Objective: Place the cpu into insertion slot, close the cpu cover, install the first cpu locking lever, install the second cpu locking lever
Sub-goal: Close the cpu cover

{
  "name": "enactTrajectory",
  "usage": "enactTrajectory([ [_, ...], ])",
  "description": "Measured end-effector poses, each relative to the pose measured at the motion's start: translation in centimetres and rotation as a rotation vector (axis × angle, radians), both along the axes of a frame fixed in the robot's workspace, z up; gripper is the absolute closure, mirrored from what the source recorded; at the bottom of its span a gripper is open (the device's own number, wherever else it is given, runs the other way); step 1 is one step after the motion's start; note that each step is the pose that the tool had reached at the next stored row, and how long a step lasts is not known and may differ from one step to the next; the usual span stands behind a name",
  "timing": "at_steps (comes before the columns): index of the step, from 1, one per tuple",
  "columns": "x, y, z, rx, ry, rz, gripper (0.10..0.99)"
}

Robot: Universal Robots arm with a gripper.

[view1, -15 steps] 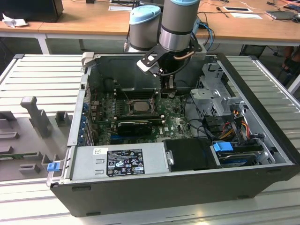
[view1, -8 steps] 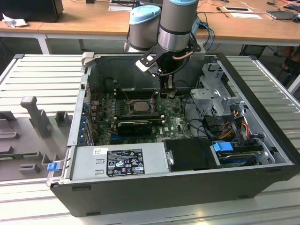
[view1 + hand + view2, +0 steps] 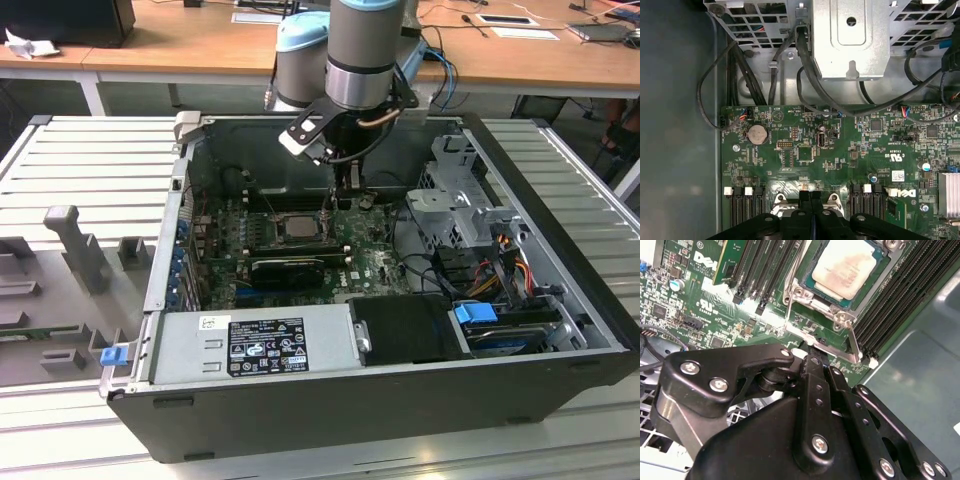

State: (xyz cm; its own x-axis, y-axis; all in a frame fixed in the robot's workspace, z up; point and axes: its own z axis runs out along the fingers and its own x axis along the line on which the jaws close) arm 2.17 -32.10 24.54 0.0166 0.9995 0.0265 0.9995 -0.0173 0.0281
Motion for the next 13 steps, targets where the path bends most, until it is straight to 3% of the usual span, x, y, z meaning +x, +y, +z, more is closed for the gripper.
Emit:
enactTrajectory([
  [13, -1.23, 0.0, -0.06, 0.0, -0.0291, 0.0, 0.98],
])
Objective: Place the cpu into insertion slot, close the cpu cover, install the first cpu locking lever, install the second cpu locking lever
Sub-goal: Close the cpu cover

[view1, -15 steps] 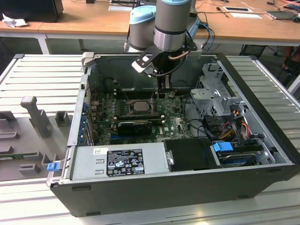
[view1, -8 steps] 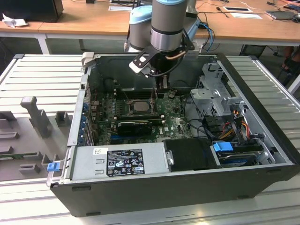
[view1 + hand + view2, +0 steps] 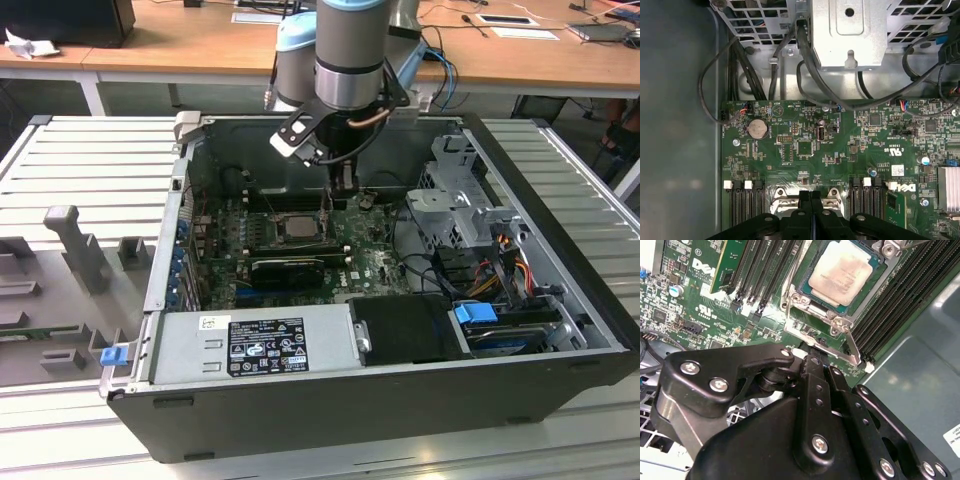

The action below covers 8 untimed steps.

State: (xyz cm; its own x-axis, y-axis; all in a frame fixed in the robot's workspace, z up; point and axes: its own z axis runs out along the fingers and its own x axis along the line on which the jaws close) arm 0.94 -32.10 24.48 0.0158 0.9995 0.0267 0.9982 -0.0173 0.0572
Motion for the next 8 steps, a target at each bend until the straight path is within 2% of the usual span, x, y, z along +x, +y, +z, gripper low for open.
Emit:
enactTrajectory([
  [5, -0.48, 0.0, -0.16, 0.0, -0.0139, 0.0, 0.98],
  [8, -1.09, 0.0, -0.29, 0.0, -0.0298, 0.0, 0.98],
])
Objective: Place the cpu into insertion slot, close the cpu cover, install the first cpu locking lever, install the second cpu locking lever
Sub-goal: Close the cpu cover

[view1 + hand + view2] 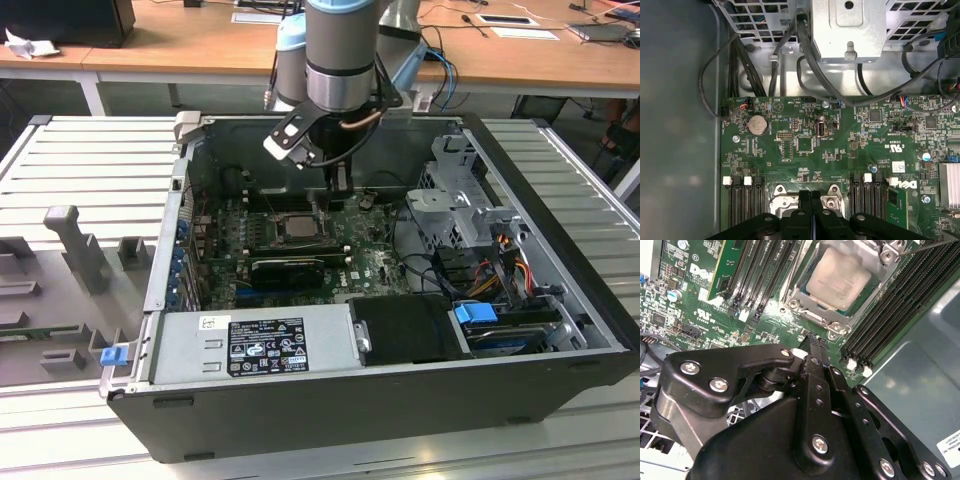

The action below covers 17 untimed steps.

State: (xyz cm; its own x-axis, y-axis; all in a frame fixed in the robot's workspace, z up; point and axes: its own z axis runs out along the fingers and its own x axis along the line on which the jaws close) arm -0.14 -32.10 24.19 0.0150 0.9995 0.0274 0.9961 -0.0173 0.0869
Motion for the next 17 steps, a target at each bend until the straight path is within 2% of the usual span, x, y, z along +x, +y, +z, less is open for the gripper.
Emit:
enactTrajectory([
  [1, -0.31, 0.0, -0.1, 0.0, -0.0079, 0.0, 0.98],
  [2, -0.52, 0.01, -0.21, 0.0, -0.0138, 0.0, 0.98],
  [3, -0.64, 0.0, -0.29, 0.0, -0.0171, 0.0, 0.98],
  [4, -0.96, 0.0, -0.56, 0.0, -0.0248, 0.0, 0.98],
  [5, -1.21, 0.0, -0.68, 0.0, -0.0281, 0.0, 0.98],
  [6, -1.42, 0.0, -0.71, 0.0, -0.0292, 0.0, 0.98],
  [8, -1.81, 0.0, -0.71, 0.0, -0.0291, 0.0, 0.98],
  [9, -1.89, 0.0, -0.72, 0.001, -0.0237, 0.0, 0.98],
  [10, -1.91, 0.0, -0.72, 0.002, -0.0157, 0.0, 0.98],
  [11, -1.94, 0.0, -0.71, 0.002, -0.0009, 0.0, 0.98],
  [12, -1.99, 0.0, -0.72, 0.002, 0.0117, 0.0, 0.98],
  [13, -2.09, -0.01, -0.72, 0.002, 0.0179, 0.0, 0.98],
  [14, -2.18, -0.01, -0.74, 0.002, 0.0199, 0.001, 0.98],
  [17, -2.4, -0.1, -0.83, 0.003, 0.0202, 0.025, 0.98],
])
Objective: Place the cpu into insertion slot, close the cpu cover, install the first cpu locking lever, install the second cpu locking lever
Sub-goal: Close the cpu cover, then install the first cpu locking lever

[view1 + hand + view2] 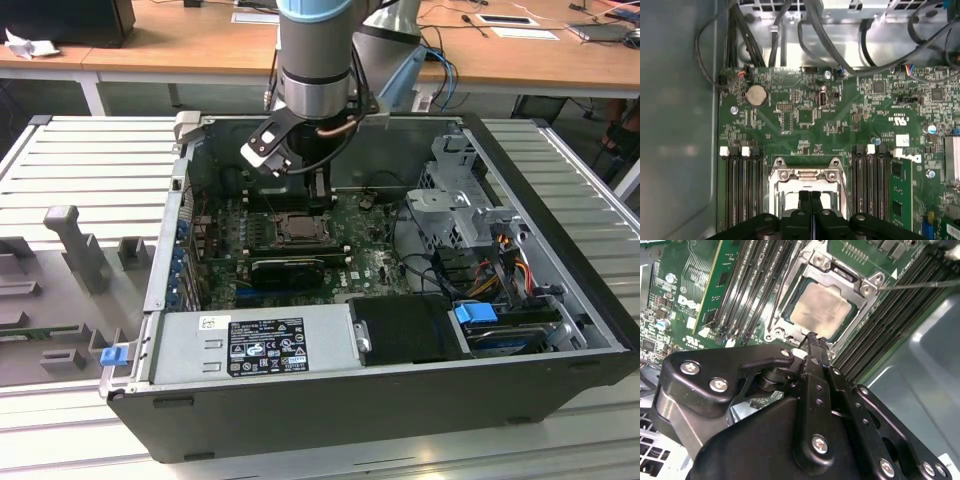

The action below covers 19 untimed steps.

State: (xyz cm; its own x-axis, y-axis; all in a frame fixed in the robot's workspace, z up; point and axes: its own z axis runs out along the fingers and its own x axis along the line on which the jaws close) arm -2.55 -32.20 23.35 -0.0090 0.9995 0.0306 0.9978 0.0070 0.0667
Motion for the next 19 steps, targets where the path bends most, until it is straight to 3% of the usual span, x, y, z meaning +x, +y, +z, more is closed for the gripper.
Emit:
enactTrajectory([
  [4, -1.02, -0.09, -0.04, 0.002, 0.0001, 0.028, 0.98],
  [15, -1.81, -0.1, 0.01, 0.003, -0.0022, 0.029, 0.98],
  [19, -1.83, -0.1, 1.26, 0.003, -0.001, 0.029, 0.98],
])
